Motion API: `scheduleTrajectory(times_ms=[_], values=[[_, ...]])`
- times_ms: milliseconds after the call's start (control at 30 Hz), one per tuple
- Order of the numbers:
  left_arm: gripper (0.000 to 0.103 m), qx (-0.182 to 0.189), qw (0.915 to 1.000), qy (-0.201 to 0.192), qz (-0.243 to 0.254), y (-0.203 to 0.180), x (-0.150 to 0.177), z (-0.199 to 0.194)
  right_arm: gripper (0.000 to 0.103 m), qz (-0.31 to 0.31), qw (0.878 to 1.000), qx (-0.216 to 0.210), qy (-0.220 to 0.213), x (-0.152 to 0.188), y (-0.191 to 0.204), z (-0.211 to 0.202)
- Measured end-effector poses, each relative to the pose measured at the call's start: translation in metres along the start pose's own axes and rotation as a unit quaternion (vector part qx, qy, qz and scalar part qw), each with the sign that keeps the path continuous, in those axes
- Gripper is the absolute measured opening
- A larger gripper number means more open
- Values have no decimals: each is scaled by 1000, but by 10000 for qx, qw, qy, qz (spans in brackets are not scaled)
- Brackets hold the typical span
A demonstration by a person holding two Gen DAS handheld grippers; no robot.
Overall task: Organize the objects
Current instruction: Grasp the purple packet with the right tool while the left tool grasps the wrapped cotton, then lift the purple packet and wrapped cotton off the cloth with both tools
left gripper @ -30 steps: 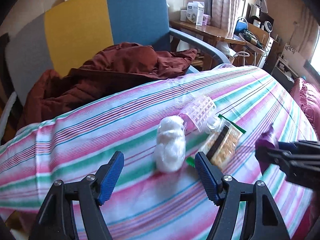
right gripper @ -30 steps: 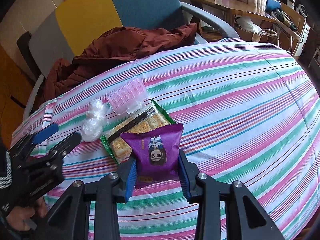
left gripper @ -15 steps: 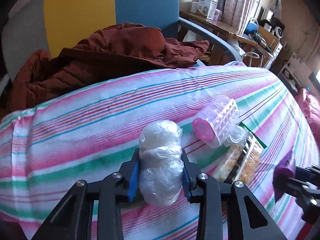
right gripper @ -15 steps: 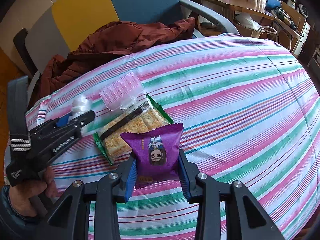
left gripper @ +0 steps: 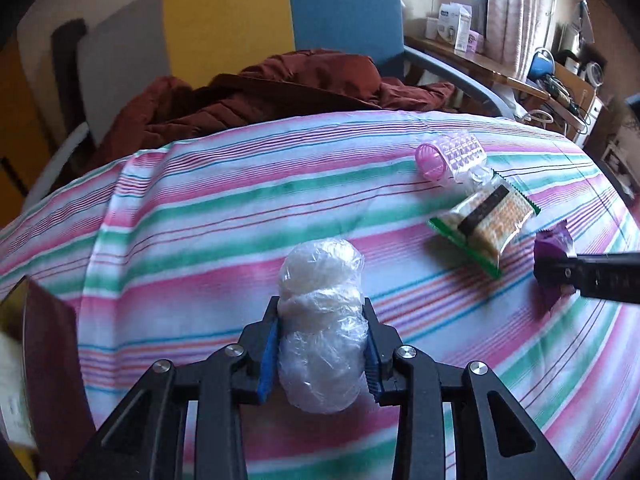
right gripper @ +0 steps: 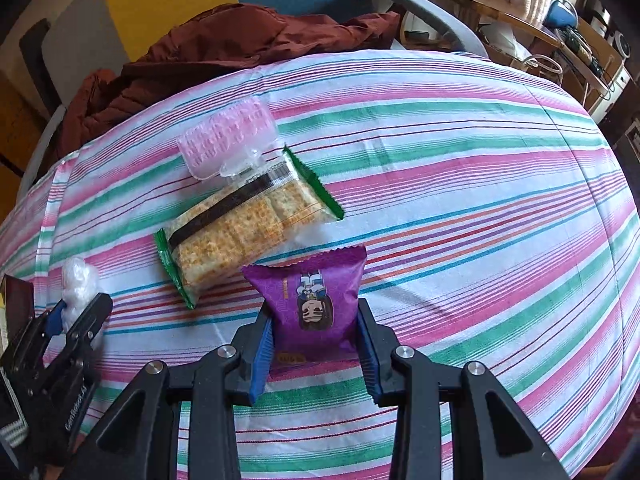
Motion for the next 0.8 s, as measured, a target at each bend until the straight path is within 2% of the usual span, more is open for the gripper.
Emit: scheduleTrajectory(times_ms=[333, 800], values=[[37, -9, 9998, -179, 29, -5, 1, 2, 37, -270, 9995, 134, 91, 2, 5, 4], [37, 30, 9998, -204, 21, -2, 0, 2, 38, -507, 9980, 353, 112, 2, 6, 5]])
Point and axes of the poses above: each gripper's, at about its wrist camera, not at the fingertips, and z roughly the way its jaws point, y to its left, x to its underside, the point moved 9 cm from there along z, roughly the way its jaws point, and after that the axes turned 6 degrees about -z, right-handed, at the moved point
